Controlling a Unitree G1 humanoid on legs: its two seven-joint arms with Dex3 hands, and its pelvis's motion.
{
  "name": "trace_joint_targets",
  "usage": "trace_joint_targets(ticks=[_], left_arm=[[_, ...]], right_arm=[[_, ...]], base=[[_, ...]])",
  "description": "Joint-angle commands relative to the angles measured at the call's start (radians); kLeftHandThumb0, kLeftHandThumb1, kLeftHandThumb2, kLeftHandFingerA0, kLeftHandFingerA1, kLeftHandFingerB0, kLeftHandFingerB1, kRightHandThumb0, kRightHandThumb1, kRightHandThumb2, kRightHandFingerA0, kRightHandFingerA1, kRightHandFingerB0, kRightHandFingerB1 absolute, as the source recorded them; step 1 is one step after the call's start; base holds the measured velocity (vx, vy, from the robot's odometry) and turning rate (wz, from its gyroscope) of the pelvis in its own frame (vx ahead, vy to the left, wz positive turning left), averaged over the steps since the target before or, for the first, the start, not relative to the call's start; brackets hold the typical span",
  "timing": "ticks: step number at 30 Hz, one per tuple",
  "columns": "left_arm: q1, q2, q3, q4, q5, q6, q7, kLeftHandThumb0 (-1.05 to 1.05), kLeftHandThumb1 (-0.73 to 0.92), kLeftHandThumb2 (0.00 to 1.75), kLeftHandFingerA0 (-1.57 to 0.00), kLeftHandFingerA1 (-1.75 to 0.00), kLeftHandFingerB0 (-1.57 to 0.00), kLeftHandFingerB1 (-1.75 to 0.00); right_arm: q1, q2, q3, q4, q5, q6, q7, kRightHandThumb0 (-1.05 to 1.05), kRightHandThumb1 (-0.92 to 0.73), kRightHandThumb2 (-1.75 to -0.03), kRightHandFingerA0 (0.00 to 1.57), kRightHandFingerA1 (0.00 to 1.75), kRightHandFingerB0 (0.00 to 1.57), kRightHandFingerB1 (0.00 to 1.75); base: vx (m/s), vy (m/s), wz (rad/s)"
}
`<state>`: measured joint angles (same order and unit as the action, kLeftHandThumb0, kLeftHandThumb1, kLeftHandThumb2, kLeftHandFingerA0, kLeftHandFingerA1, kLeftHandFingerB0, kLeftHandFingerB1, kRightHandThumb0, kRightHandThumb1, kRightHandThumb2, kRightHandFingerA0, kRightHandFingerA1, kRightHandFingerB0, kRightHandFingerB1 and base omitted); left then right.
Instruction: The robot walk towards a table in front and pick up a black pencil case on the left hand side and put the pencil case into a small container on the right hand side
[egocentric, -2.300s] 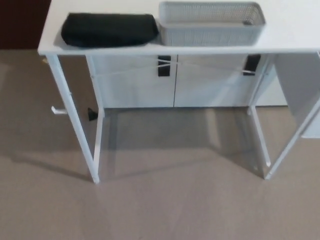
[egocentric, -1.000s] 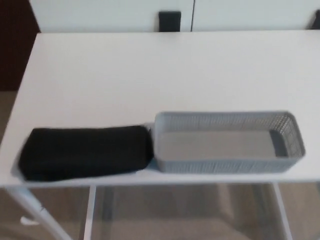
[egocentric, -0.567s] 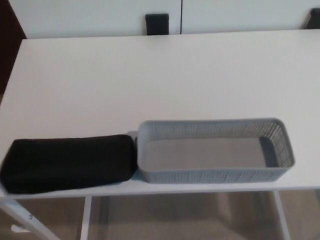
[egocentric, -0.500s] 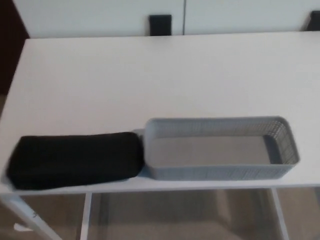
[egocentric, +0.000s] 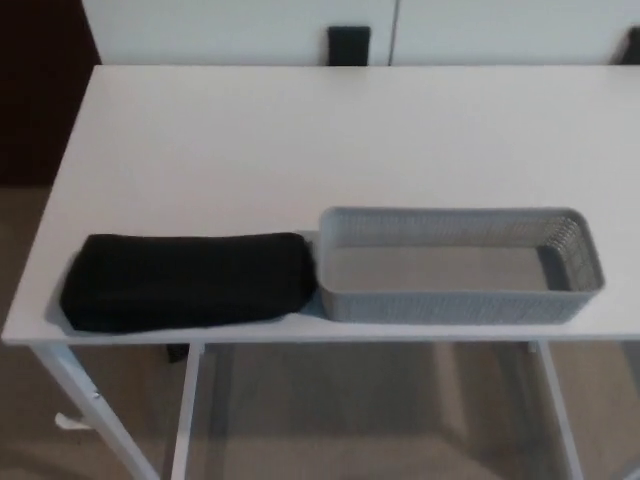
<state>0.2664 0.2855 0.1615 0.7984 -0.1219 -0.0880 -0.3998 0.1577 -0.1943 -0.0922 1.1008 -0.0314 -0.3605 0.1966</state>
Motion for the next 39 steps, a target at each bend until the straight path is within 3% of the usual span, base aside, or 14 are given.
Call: trace_joint_targets(ticks=[1, 14, 16, 18, 19, 21, 22, 25, 27, 28, 30, 36, 37, 39], left_arm=[[-0.032, 0.025, 0.005, 0.055, -0.011, -0.009, -0.065, -0.24, 0.52, 0.55, -0.32, -0.48, -0.23, -0.33], [-0.010, 0.012, 0.019, -0.002, -0.006, 0.022, -0.024, -0.26, 0.52, 0.56, -0.34, -0.42, -0.24, -0.31], [-0.006, 0.011, 0.019, -0.008, -0.006, 0.018, -0.027, -0.18, 0.36, 0.85, -0.32, -0.59, -0.13, -0.49], [-0.008, 0.012, 0.020, -0.002, -0.007, 0.015, -0.030, -0.24, 0.51, 0.55, -0.42, -0.44, -0.26, -0.32], [-0.012, 0.014, 0.020, 0.001, -0.007, 0.015, -0.031, -0.18, 0.36, 0.85, -0.32, -0.59, -0.13, -0.49], [-0.013, 0.015, 0.016, -0.004, -0.001, 0.010, -0.027, -0.18, 0.37, 0.85, -0.35, -0.61, -0.13, -0.49], [-0.011, 0.014, 0.018, -0.007, -0.005, 0.012, -0.029, -0.24, 0.51, 0.55, -0.45, -0.46, -0.27, -0.32], [-0.006, 0.015, 0.017, -0.014, -0.005, 0.005, -0.032, -0.18, 0.36, 0.85, -0.35, -0.60, -0.13, -0.49], [-0.007, 0.015, 0.015, -0.016, -0.002, 0.011, -0.027, -0.25, 0.51, 0.55, -0.51, -0.46, -0.27, -0.33], [-0.007, 0.014, 0.017, -0.016, -0.006, 0.013, -0.028, -0.17, 0.36, 0.85, -0.35, -0.60, -0.13, -0.49], [-0.010, 0.013, 0.019, -0.012, -0.006, 0.014, -0.022, -0.24, 0.50, 0.55, -0.40, -0.44, -0.26, -0.32], [-0.007, 0.016, 0.047, -0.051, -0.022, 0.031, 0.011, -0.29, 0.52, 0.59, -0.13, -0.39, -0.14, -0.31], [0.004, 0.026, 0.058, -0.077, -0.021, 0.032, 0.021, -0.19, 0.51, 0.95, -0.02, -0.52, 0.00, -0.49], [0.109, 0.052, 0.103, -0.280, 0.036, 0.027, 0.139, -0.38, 0.49, 0.55, -0.03, -0.35, 0.00, -0.20]], right_arm=[[-0.009, -0.016, -0.016, 0.027, 0.016, -0.016, 0.008, -0.56, -0.50, -0.56, 0.87, 0.54, 0.61, 0.46], [-0.030, -0.014, -0.029, 0.056, 0.024, -0.025, 0.020, -0.55, -0.50, -0.56, 0.87, 0.54, 0.62, 0.46], [-0.028, -0.013, -0.030, 0.053, 0.021, -0.024, 0.017, -0.56, -0.49, -0.56, 0.87, 0.54, 0.63, 0.46], [-0.028, -0.012, -0.034, 0.053, 0.026, -0.023, 0.023, -0.55, -0.49, -0.56, 0.87, 0.54, 0.63, 0.47], [-0.031, -0.011, -0.037, 0.055, 0.029, -0.025, 0.031, -0.56, -0.48, -0.55, 0.87, 0.55, 0.61, 0.47], [-0.034, -0.010, -0.041, 0.057, 0.031, -0.024, 0.033, -0.54, -0.48, -0.55, 0.87, 0.54, 0.62, 0.47], [-0.033, -0.012, -0.038, 0.058, 0.024, -0.032, 0.031, -0.55, -0.49, -0.55, 0.87, 0.53, 0.62, 0.46], [-0.033, -0.013, -0.034, 0.057, 0.016, -0.030, 0.023, -0.56, -0.49, -0.56, 0.84, 0.54, 0.62, 0.46], [-0.036, -0.010, -0.041, 0.061, 0.024, -0.024, 0.024, -0.54, -0.48, -0.55, 0.87, 0.54, 0.63, 0.47], [-0.038, -0.009, -0.042, 0.063, 0.024, -0.025, 0.023, -0.53, -0.48, -0.56, 0.89, 0.55, 0.64, 0.48], [-0.038, -0.010, -0.039, 0.063, 0.020, -0.027, 0.019, -0.53, -0.49, -0.56, 0.88, 0.54, 0.64, 0.47], [-0.041, 0.000, -0.043, 0.069, 0.025, -0.029, 0.020, -0.54, -0.48, -0.55, 0.86, 0.55, 0.63, 0.47], [-0.039, 0.008, -0.042, 0.071, 0.024, -0.032, 0.015, -0.53, -0.48, -0.55, 0.86, 0.55, 0.63, 0.47], [-0.017, 0.005, -0.038, 0.060, 0.017, -0.047, 0.004, -0.53, -0.48, -0.56, 0.89, 0.54, 0.63, 0.47]], base=[[-0.12, -0.248, -0.15], [-0.02, 0.081, -0.08], [-0.09, 0.347, -0.03], [-0.07, 0.149, 0.10], [-0.02, 0.097, 0.07], [0.03, -0.007, 0.11], [0.00, -0.028, 0.08], [-0.01, -0.027, 0.02], [-0.01, -0.091, 0.04], [0.00, -0.080, 0.03], [0.00, 0.000, 0.00], [0.00, 0.000, 0.00], [0.00, 0.000, 0.00], [0.00, 0.000, 0.00]])
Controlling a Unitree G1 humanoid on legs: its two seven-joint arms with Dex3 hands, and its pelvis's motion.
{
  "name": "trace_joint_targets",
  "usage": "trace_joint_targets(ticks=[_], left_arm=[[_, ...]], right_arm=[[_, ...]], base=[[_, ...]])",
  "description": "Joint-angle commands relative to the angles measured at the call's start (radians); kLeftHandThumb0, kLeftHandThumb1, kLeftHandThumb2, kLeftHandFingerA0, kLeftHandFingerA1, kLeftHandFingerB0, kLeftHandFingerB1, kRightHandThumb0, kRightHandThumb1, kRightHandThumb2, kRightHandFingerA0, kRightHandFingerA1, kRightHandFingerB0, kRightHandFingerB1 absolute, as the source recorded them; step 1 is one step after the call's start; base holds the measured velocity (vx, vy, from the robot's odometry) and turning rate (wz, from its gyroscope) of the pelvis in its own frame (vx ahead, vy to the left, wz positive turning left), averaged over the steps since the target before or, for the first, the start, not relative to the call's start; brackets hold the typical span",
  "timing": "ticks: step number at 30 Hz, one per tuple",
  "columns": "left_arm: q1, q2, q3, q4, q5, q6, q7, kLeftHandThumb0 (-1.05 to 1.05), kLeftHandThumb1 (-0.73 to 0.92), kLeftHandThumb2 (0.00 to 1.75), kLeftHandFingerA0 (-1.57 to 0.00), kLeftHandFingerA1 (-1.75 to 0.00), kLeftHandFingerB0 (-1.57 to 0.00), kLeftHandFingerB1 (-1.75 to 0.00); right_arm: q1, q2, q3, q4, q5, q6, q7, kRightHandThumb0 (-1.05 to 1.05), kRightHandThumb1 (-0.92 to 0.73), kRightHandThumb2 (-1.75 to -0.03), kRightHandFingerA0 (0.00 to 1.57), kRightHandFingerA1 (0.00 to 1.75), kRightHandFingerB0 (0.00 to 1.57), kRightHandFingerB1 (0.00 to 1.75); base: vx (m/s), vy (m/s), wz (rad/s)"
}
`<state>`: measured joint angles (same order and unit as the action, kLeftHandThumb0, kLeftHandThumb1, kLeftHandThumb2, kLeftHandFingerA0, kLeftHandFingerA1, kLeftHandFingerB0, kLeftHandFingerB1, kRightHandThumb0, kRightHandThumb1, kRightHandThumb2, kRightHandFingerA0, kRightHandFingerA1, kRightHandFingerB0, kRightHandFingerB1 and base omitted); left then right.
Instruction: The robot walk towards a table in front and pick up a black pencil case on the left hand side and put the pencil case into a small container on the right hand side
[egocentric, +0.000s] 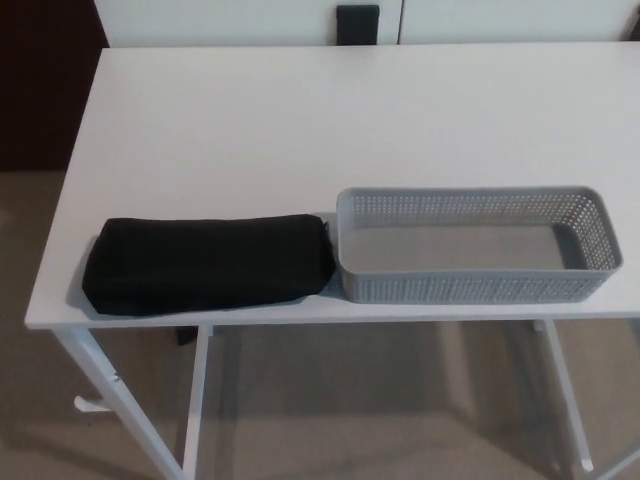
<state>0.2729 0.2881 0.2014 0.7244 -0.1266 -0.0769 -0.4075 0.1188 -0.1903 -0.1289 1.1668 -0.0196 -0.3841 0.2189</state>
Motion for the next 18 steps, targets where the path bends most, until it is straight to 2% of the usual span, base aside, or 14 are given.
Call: trace_joint_targets(ticks=[1, 2, 3, 4, 5, 6, 7, 9, 10, 11, 12, 14, 18], left_arm=[[0.128, 0.067, 0.088, -0.261, 0.050, 0.028, 0.163, -0.41, 0.32, 0.70, 0.00, -0.26, 0.00, -0.18], [0.146, 0.078, 0.118, -0.308, 0.044, 0.056, 0.177, -0.51, 0.33, 0.64, 0.00, -0.04, 0.00, 0.00], [0.165, 0.088, 0.148, -0.357, 0.042, 0.086, 0.195, -0.51, 0.33, 0.64, 0.00, -0.04, 0.00, 0.00], [0.189, 0.107, 0.201, -0.362, 0.018, 0.022, 0.186, -0.46, 0.29, 0.62, 0.00, -0.08, 0.00, 0.00], [0.231, 0.146, 0.263, -0.388, 0.023, -0.026, 0.189, -0.53, 0.35, 0.66, 0.00, -0.06, 0.00, 0.00], [0.261, 0.168, 0.315, -0.436, 0.019, -0.032, 0.183, -0.50, 0.33, 0.65, 0.00, -0.06, 0.00, 0.00], [0.281, 0.181, 0.356, -0.487, 0.007, -0.018, 0.173, -0.50, 0.33, 0.65, 0.00, -0.06, 0.00, 0.00], [0.300, 0.217, 0.459, -0.654, -0.062, 0.103, 0.144, -0.53, 0.35, 0.66, 0.00, -0.06, 0.00, 0.00], [0.299, 0.231, 0.499, -0.728, -0.099, 0.146, 0.129, -0.50, 0.36, 0.64, 0.00, 0.00, 0.00, -0.03], [0.292, 0.241, 0.536, -0.788, -0.141, 0.173, 0.117, -0.50, 0.36, 0.64, 0.00, 0.00, 0.00, -0.03], [0.287, 0.264, 0.583, -0.871, -0.188, 0.182, 0.096, -0.52, 0.34, 0.66, 0.00, -0.07, 0.00, 0.00], [0.242, 0.300, 0.641, -1.006, -0.252, 0.188, 0.089, -0.46, 0.31, 0.62, 0.00, -0.04, 0.00, 0.00], [0.073, 0.435, 0.596, -1.216, -0.151, 0.226, 0.118, -0.50, 0.33, 0.66, 0.00, -0.10, 0.00, -0.04]], right_arm=[[0.020, 0.000, -0.007, -0.008, 0.011, -0.018, -0.017, -0.51, -0.49, -0.56, 0.89, 0.54, 0.63, 0.47], [0.020, -0.005, -0.005, -0.009, 0.009, -0.019, -0.015, -0.53, -0.51, -0.56, 0.88, 0.54, 0.62, 0.47], [0.022, -0.012, 0.001, -0.011, 0.002, -0.024, -0.012, -0.53, -0.51, -0.56, 0.88, 0.54, 0.62, 0.47], [0.018, -0.013, -0.002, -0.012, 0.003, -0.023, -0.016, -0.52, -0.51, -0.56, 0.88, 0.54, 0.61, 0.47], [0.010, -0.012, -0.016, -0.014, 0.022, -0.006, -0.004, -0.51, -0.49, -0.56, 0.88, 0.54, 0.61, 0.48], [0.005, -0.014, -0.022, -0.015, 0.029, 0.000, 0.003, -0.51, -0.50, -0.55, 0.88, 0.52, 0.61, 0.47], [0.003, -0.019, -0.024, -0.017, 0.029, -0.002, 0.007, -0.51, -0.50, -0.55, 0.88, 0.52, 0.61, 0.47], [-0.005, -0.023, -0.029, -0.021, 0.032, -0.004, 0.006, -0.53, -0.49, -0.56, 0.87, 0.53, 0.62, 0.48], [-0.009, -0.022, -0.035, -0.019, 0.037, -0.006, 0.005, -0.52, -0.48, -0.56, 0.88, 0.54, 0.64, 0.48], [-0.014, -0.020, -0.042, -0.015, 0.044, -0.007, 0.006, -0.52, -0.48, -0.56, 0.88, 0.54, 0.64, 0.48], [-0.019, -0.021, -0.040, -0.012, 0.040, -0.010, -0.002, -0.54, -0.48, -0.56, 0.90, 0.55, 0.65, 0.48], [-0.023, -0.022, -0.043, -0.013, 0.043, -0.007, -0.002, -0.55, -0.49, -0.56, 0.87, 0.56, 0.64, 0.47], [-0.037, -0.019, -0.044, -0.016, 0.043, 0.000, -0.011, -0.55, -0.48, -0.56, 0.87, 0.57, 0.66, 0.46]], base=[[0.00, 0.000, 0.00], [0.00, 0.000, 0.00], [0.00, 0.000, 0.00], [0.00, 0.000, 0.00], [0.00, 0.000, 0.00], [0.00, 0.000, 0.00], [0.00, 0.000, 0.00], [0.00, 0.000, 0.00], [0.00, 0.000, 0.00], [0.00, 0.013, 0.07], [0.00, 0.000, 0.00], [0.00, 0.000, 0.00], [0.00, 0.000, 0.00]])
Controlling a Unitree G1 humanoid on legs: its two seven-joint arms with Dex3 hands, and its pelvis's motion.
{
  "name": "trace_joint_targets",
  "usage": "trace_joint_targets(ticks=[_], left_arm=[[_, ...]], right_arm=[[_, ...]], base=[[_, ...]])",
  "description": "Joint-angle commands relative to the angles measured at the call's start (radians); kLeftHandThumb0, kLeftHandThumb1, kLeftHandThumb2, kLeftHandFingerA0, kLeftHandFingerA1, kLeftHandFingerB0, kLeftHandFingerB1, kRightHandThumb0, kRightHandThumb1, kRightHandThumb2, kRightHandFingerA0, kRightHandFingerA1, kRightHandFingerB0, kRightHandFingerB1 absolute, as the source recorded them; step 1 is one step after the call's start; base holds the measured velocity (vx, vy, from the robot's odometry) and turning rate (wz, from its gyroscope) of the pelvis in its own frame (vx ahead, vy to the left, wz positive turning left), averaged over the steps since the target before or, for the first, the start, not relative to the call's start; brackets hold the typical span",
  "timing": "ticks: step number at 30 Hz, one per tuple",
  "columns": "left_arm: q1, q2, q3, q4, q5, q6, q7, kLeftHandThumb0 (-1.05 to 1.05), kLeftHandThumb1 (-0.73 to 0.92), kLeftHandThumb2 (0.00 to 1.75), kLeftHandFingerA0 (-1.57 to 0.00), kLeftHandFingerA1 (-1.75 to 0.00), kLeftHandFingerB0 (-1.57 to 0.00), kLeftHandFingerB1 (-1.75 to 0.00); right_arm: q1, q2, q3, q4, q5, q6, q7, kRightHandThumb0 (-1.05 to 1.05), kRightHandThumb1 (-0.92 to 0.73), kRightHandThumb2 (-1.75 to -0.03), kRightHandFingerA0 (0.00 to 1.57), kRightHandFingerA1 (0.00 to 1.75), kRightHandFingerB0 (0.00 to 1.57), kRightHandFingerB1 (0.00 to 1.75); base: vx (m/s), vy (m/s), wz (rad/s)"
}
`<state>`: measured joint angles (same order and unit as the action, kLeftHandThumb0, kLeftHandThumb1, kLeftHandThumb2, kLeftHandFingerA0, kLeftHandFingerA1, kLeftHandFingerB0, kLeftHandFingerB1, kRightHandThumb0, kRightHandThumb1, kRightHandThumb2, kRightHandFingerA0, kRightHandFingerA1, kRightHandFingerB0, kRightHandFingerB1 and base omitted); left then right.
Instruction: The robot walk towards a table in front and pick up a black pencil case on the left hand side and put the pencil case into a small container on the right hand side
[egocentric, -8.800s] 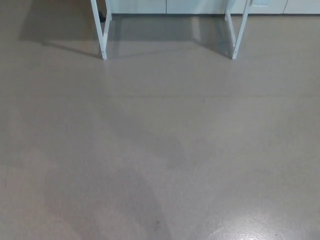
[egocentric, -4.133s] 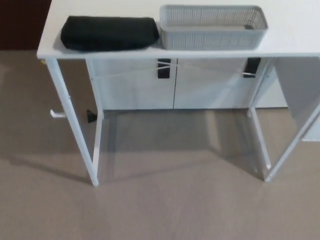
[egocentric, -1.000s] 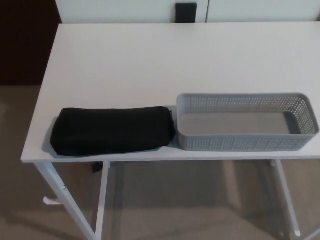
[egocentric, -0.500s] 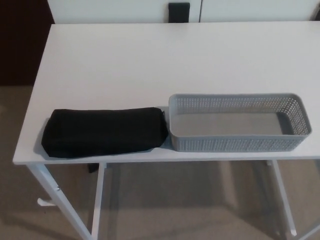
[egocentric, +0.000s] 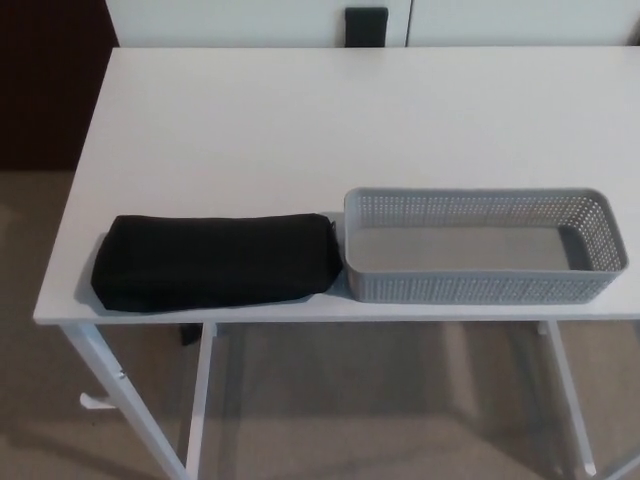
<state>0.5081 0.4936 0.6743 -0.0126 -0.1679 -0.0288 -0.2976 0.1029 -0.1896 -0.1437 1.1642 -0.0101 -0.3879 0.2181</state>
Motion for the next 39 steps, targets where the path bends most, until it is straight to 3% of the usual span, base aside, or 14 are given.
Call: trace_joint_targets(ticks=[1, 2, 7, 9, 10, 14, 19, 26, 39], left_arm=[[-0.181, 0.238, 0.113, -0.501, -0.097, 0.199, 0.012, -0.50, 0.33, 0.66, 0.00, -0.10, 0.00, -0.04], [-0.252, 0.302, 0.051, -0.557, -0.094, 0.293, 0.006, -0.54, 0.35, 0.68, 0.00, -0.12, 0.00, -0.04], [-0.538, 0.430, -0.262, -0.507, -0.047, 0.317, -0.134, -0.51, 0.34, 0.67, 0.00, -0.07, -0.03, -0.11], [-0.605, 0.450, -0.354, -0.496, -0.017, 0.361, -0.165, -0.48, 0.34, 0.67, 0.00, -0.09, -0.04, -0.14], [-0.660, 0.471, -0.441, -0.487, 0.037, 0.390, -0.201, -0.46, 0.33, 0.69, -0.01, -0.19, -0.05, -0.22], [-0.858, 0.442, -0.734, -0.385, 0.218, 0.447, -0.310, -0.45, 0.33, 0.69, -0.01, -0.19, -0.08, -0.28], [-0.977, 0.417, -0.926, -0.280, 0.348, 0.462, -0.399, -0.52, 0.35, 0.67, 0.00, -0.03, -0.08, -0.15], [-1.072, 0.392, -1.100, -0.177, 0.426, 0.490, -0.447, -0.54, 0.37, 0.71, 0.00, -0.04, -0.02, -0.09], [-1.158, 0.382, -1.263, -0.050, 0.523, 0.511, -0.460, -0.65, 0.40, 0.77, 0.00, 0.00, 0.00, -0.02]], right_arm=[[-0.022, -0.020, -0.029, -0.014, 0.033, 0.005, -0.013, -0.55, -0.48, -0.56, 0.87, 0.57, 0.66, 0.46], [-0.022, -0.021, -0.027, -0.019, 0.031, 0.005, -0.011, -0.56, -0.48, -0.56, 0.90, 0.57, 0.65, 0.46], [-0.026, -0.026, -0.025, -0.018, 0.026, 0.000, -0.013, -0.58, -0.48, -0.56, 0.89, 0.56, 0.67, 0.46], [-0.027, -0.027, -0.024, -0.018, 0.025, 0.000, -0.015, -0.58, -0.49, -0.56, 0.90, 0.55, 0.68, 0.46], [-0.028, -0.026, -0.026, -0.021, 0.027, 0.001, -0.015, -0.58, -0.48, -0.55, 0.93, 0.56, 0.70, 0.46], [-0.031, -0.027, -0.033, -0.017, 0.033, -0.002, -0.010, -0.58, -0.47, -0.56, 0.93, 0.54, 0.70, 0.47], [-0.029, -0.026, -0.036, -0.018, 0.033, -0.001, -0.007, -0.59, -0.47, -0.55, 0.92, 0.56, 0.68, 0.47], [-0.031, -0.021, -0.053, -0.025, 0.046, 0.016, -0.003, -0.56, -0.46, -0.55, 0.89, 0.55, 0.64, 0.46], [-0.027, -0.025, -0.052, -0.034, 0.037, 0.015, -0.010, -0.58, -0.47, -0.56, 0.91, 0.55, 0.66, 0.46]], base=[[0.00, 0.000, 0.00], [0.00, 0.000, 0.00], [0.00, 0.000, 0.00], [0.00, 0.000, 0.00], [0.00, 0.000, 0.00], [0.00, 0.000, 0.00], [0.00, 0.000, 0.00], [0.00, 0.000, 0.00], [0.00, 0.000, 0.00]])
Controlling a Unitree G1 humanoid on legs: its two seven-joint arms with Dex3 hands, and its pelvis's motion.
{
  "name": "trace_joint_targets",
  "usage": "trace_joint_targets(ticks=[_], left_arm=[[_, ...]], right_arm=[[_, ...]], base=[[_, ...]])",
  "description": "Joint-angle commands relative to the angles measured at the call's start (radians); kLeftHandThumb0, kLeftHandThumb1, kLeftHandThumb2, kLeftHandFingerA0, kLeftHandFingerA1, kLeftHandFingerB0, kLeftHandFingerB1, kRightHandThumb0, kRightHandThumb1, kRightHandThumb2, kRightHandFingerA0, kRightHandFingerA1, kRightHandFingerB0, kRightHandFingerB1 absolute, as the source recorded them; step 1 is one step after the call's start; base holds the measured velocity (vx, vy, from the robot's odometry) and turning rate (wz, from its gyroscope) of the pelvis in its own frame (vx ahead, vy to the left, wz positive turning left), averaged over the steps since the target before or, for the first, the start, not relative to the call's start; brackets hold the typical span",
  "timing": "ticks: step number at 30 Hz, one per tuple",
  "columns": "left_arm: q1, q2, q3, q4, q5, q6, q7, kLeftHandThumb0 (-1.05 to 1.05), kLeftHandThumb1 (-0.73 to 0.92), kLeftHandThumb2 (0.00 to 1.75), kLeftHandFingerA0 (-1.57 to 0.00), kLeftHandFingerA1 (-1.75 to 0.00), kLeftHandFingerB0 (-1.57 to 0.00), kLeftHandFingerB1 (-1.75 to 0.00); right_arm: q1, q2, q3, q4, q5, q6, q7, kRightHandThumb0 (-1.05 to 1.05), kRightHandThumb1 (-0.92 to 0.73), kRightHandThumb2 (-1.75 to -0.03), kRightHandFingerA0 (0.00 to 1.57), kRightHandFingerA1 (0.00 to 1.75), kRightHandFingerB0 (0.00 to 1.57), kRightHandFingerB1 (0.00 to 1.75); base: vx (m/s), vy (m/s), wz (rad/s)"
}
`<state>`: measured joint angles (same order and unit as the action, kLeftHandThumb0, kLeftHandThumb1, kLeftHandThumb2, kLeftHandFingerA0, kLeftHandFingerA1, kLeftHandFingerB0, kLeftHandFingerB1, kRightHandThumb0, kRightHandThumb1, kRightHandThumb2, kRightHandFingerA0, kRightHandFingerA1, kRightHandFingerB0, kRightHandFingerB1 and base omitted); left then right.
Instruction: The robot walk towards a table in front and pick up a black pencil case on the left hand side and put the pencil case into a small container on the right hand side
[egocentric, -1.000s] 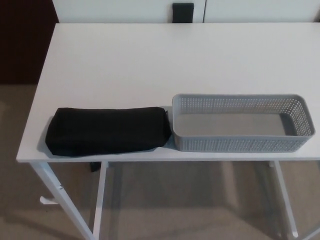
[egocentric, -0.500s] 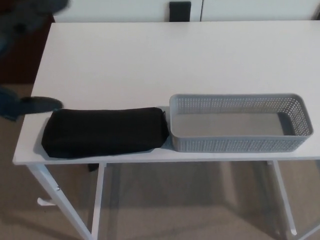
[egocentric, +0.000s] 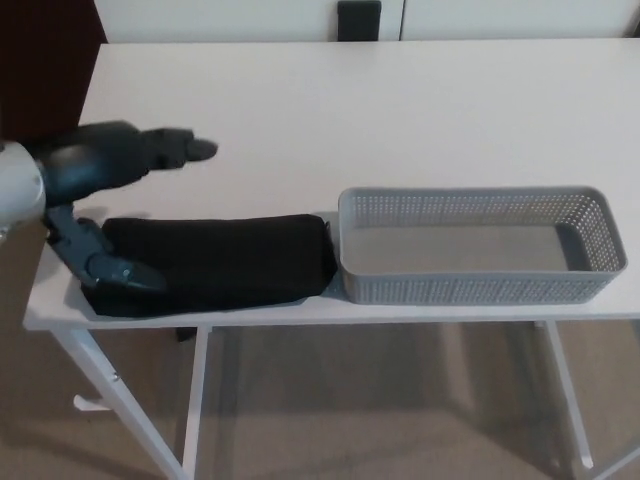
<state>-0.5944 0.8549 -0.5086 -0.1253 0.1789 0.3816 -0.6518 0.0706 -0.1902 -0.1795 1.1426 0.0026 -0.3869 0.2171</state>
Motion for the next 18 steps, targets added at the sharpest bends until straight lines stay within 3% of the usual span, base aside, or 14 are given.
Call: trace_joint_targets(ticks=[1, 8, 18], left_arm=[[-0.057, 0.020, -0.082, 0.064, 0.178, 0.102, -0.107, -0.65, 0.40, 0.77, 0.00, 0.00, 0.00, -0.02], [-0.112, -0.035, -0.140, 0.129, 0.265, 0.136, -0.108, -0.64, 0.40, 0.77, 0.00, 0.00, 0.00, -0.04], [-0.161, -0.135, -0.171, 0.194, 0.349, 0.167, -0.139, -0.63, 0.39, 0.77, 0.00, 0.00, 0.00, -0.02]], right_arm=[[0.005, -0.025, -0.017, -0.013, 0.024, 0.014, -0.009, -0.58, -0.47, -0.56, 0.91, 0.55, 0.66, 0.46], [0.006, -0.025, -0.013, -0.006, 0.019, 0.001, -0.010, -0.59, -0.46, -0.55, 0.94, 0.56, 0.71, 0.47], [0.009, -0.029, -0.007, -0.010, 0.016, 0.007, -0.005, -0.60, -0.47, -0.56, 0.90, 0.54, 0.65, 0.45]], base=[[0.00, 0.000, 0.00], [0.00, 0.000, 0.00], [0.00, 0.000, 0.00]])
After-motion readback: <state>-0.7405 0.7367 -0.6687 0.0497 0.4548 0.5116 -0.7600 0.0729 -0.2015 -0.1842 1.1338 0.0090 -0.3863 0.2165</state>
